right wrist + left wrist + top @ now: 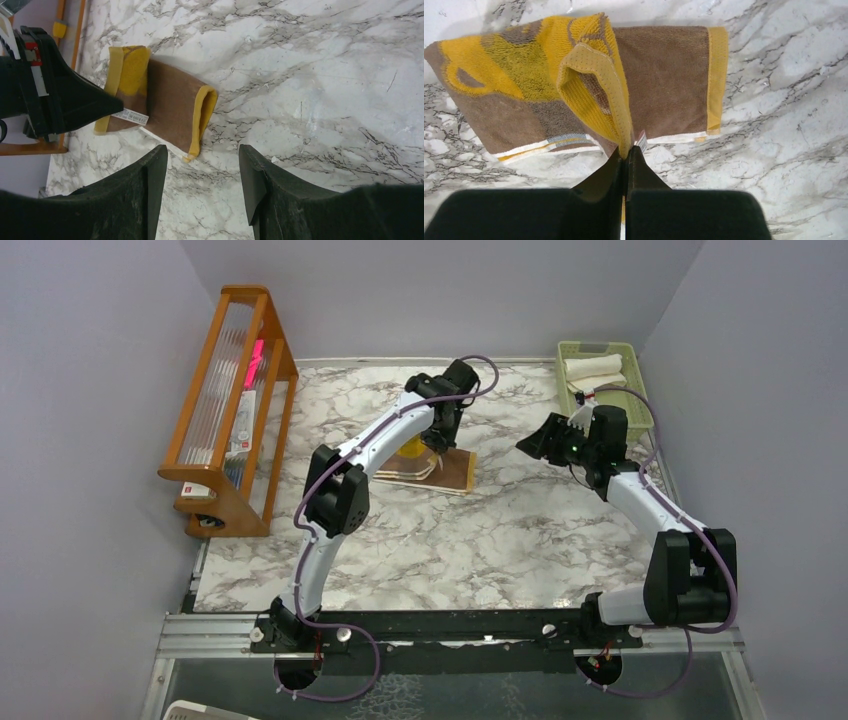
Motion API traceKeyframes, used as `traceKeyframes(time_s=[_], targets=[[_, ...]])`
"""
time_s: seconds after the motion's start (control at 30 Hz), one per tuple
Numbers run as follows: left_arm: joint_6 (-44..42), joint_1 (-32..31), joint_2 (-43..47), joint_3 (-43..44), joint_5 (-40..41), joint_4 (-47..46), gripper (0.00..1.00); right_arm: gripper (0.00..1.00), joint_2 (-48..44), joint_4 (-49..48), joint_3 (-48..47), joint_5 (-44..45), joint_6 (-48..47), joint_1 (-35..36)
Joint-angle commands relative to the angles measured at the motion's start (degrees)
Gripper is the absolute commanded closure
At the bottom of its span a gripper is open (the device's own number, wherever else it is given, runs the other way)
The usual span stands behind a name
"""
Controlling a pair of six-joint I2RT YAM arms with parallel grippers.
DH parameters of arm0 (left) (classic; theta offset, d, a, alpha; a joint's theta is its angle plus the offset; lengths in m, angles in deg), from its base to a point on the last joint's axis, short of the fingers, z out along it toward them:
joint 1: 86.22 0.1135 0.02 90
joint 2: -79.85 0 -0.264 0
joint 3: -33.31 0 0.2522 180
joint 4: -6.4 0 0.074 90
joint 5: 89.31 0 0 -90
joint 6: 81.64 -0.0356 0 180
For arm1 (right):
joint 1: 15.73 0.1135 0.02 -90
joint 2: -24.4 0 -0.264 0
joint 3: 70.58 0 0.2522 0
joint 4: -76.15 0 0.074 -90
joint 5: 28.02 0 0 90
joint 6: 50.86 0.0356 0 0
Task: Roll the towels
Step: Fold the towel at the center of the board.
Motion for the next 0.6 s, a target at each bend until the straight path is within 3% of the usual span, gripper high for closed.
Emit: traceKeyframes(time_s=[0.0,0.3,0.57], targets=[[-1.4,-1.6,0.2,3.2,0.8,3.9,1.00,0.45,-0.6,-0.3,0.3,-2.0,-0.4,0.1],[-0.7,-2.5,-0.4,9.4,-0.3,7.0,1.00,0.45,-0.9,0.2,0.5,-1.5,-0.8,0.1],[-0.8,-3.5,-3.2,7.5,-2.5,6.6,1.00,0.45,-0.6,0.3,0.5,-1.5,-1.0,0.1]])
